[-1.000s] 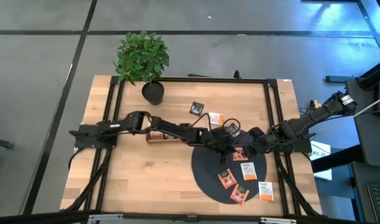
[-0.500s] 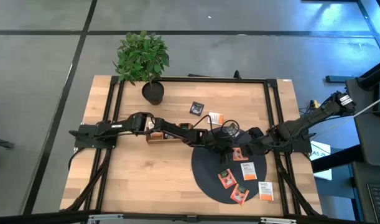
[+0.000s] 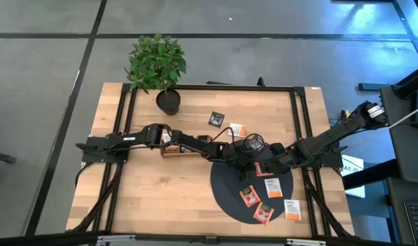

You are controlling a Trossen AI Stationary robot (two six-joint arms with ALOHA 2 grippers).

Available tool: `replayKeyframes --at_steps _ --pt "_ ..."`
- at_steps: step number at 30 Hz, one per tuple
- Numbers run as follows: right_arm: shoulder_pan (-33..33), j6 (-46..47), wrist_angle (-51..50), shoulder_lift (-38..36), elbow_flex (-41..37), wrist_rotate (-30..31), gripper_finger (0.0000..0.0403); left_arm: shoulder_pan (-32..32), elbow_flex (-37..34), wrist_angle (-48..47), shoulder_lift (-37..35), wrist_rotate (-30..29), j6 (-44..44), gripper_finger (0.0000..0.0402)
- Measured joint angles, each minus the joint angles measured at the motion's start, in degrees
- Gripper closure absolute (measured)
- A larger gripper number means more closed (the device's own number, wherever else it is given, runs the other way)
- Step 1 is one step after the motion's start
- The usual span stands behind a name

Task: Pick & Place Tea
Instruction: Put the top orange tea bag into the right section of the wooden organizer

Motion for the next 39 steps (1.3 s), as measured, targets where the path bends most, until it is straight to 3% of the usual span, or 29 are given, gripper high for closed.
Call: replayKeyframes --at_steps 9,16,39 --pt "0.33 3.07 0.19 -0.01 0.00 -0.02 0.0178 0.09 -0.04 -0.77 -0.57 3.09 1.46 0.0399" --pt "0.35 4.75 0.67 -0.12 0.01 0.04 0.0178 0.13 0.02 5.18 -3.28 3.14 5.13 0.0399" --pt "0.31 10.10 -0.85 -0.04 0.00 0.39 0.0178 1.68 0.00 1.51 0.39 6.10 5.44 0.0400"
